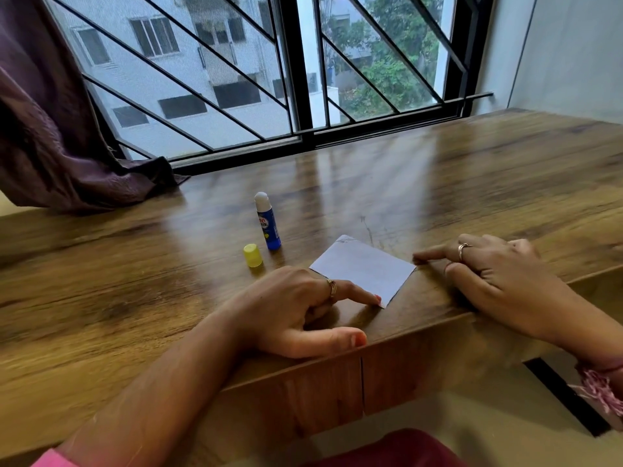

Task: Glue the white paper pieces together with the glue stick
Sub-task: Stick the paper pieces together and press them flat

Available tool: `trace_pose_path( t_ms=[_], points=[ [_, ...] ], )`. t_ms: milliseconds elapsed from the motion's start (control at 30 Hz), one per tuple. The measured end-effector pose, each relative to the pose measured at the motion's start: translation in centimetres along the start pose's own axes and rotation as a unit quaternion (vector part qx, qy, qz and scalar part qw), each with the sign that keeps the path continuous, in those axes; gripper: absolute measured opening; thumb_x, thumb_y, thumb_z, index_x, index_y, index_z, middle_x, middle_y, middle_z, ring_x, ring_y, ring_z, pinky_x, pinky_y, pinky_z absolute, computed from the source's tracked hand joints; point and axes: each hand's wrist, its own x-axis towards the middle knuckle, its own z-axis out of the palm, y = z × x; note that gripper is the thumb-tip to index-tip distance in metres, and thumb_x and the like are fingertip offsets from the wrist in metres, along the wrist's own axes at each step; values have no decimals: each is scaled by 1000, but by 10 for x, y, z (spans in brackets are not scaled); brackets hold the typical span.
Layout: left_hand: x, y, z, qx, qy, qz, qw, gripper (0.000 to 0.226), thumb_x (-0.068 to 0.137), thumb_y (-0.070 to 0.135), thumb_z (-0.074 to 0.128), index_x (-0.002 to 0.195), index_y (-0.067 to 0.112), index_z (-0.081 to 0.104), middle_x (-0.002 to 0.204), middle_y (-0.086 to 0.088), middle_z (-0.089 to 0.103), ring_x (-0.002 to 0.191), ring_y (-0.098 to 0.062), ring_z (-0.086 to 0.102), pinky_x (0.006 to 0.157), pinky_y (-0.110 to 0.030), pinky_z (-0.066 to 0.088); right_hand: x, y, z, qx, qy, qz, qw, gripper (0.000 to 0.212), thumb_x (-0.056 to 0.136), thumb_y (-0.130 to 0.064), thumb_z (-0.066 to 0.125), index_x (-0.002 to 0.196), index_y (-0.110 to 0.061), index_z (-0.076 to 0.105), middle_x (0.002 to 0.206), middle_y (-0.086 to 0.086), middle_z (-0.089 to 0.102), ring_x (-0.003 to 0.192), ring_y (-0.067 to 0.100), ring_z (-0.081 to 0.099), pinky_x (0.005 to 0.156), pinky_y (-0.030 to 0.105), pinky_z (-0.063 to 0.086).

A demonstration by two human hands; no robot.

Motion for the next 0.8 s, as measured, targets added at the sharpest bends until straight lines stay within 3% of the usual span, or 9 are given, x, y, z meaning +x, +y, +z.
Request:
trace_pose_path(
  t_ms=[200, 333, 433, 500, 567, 667, 733, 800],
  points=[
    [-3, -6, 1, 8, 39, -50, 998, 51, 90, 58, 41, 132, 30, 51, 54, -1, 47, 50, -14, 47, 51, -21, 34, -4, -8, 1, 20, 11, -8, 1000, 59, 72, -59, 11, 112, -57, 54, 79, -20, 45, 85, -6, 38, 82, 32, 20],
    [-5, -14, 2, 38, 91, -104, 990, 36, 87, 63, 34, 94, 38, 58, 48, 5, 47, 42, -9, 44, 49, -19, 32, -8, -16, 2, 20, 22, -4, 1000, 62, 72, -60, 10, 114, -54, 55, 82, -19, 47, 88, -8, 38, 80, 28, 16],
    [-4, -18, 2, 69, 106, -138, 982, 58, 86, 67, 31, 97, 24, 68, 43, 9, 43, 39, -9, 42, 47, -16, 27, -14, -24, 4, 17, 21, -14, 1000, 63, 73, -59, 10, 116, -53, 55, 82, -22, 45, 89, -9, 39, 79, 27, 16],
    [-4, -21, 2, 77, 104, -154, 980, 56, 87, 65, 34, 97, 22, 69, 45, 14, 49, 41, -8, 46, 46, -15, 27, -18, -30, 6, 16, 15, -28, 999, 62, 74, -58, 10, 115, -53, 56, 79, -24, 44, 87, -11, 40, 78, 30, 19],
    [-3, -22, 3, 80, 110, -169, 976, 48, 88, 63, 34, 90, 29, 68, 49, 13, 54, 42, -6, 48, 47, -21, 36, -21, -36, 6, 21, 2, -39, 999, 61, 75, -57, 10, 113, -53, 57, 83, -24, 50, 90, -10, 45, 82, 33, 24],
    [-4, -24, 5, 67, 128, -205, 968, 47, 88, 63, 36, 85, 30, 68, 59, 23, 61, 44, -5, 51, 55, -32, 50, -21, -44, 6, 31, -17, -57, 998, 58, 75, -58, 10, 112, -57, 54, 101, -22, 61, 104, -5, 48, 89, 34, 25],
    [-4, -27, 6, 61, 130, -213, 966, 41, 91, 63, 38, 74, 35, 62, 70, 11, 70, 47, -6, 54, 57, -32, 51, -17, -48, 6, 31, -29, -74, 996, 58, 75, -59, 10, 112, -58, 54, 99, -26, 60, 105, -9, 46, 91, 33, 25],
    [-4, -29, 7, 72, 138, -207, 966, 43, 89, 64, 34, 89, 35, 66, 69, 4, 69, 44, -5, 49, 52, -28, 45, -12, -49, 4, 49, -51, -98, 993, 55, 76, -59, 13, 112, -59, 55, 90, -29, 57, 101, -10, 46, 90, 27, 24]
  ],
)
